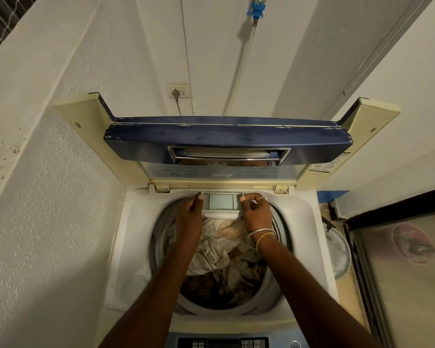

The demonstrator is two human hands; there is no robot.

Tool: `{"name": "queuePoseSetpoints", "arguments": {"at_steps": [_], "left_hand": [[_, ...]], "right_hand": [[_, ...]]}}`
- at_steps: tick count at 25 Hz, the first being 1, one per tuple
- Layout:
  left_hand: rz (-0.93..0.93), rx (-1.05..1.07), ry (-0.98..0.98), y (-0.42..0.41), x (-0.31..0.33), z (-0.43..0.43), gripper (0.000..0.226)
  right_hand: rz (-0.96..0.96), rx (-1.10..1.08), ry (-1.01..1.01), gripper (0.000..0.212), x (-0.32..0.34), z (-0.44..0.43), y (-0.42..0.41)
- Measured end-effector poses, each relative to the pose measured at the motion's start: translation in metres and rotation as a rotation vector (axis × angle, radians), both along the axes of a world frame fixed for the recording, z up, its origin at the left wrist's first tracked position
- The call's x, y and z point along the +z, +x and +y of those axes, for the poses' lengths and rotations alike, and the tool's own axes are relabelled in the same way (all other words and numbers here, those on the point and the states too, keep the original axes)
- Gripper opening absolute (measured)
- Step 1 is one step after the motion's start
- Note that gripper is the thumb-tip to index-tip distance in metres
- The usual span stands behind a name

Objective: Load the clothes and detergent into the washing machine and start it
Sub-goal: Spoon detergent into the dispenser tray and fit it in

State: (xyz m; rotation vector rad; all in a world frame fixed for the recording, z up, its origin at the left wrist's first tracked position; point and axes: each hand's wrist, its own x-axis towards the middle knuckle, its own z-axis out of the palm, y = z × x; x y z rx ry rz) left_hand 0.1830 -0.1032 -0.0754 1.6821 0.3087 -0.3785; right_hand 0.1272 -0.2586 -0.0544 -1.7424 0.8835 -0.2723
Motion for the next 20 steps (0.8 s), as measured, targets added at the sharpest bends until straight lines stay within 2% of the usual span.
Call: {"name": "queuePoseSetpoints", "arguments": {"at_steps": [3, 6, 9, 13, 20], "left_hand": [[0.023, 0.072, -0.008, 0.005, 0.001, -0.005, 0.03], [0.032, 0.113, -0.009, 0.008, 0.004, -0.009, 0.029], [0.016, 0.168, -0.027, 0.006, 0.005, -0.011, 0.017], [0.029, 0.231, -0.065, 0.005, 0.006, -0.014, 0.035], [0.052, 0.278, -0.077, 0.003, 0.004, -0.022, 0.031]], "right_hand": [[-0.005, -0.024, 0.013, 0.009, -0.005, 0.001, 0.005], [0.018, -0.036, 0.019, 0.013, -0.008, -0.003, 0.01], [0.027, -0.059, 0.029, 0.021, -0.009, -0.005, 0.014], [0.003, -0.072, 0.061, 0.026, -0.018, -0.002, 0.013], [-0.024, -0.176, 0.122, 0.025, -0.02, 0.004, 0.015]]}}
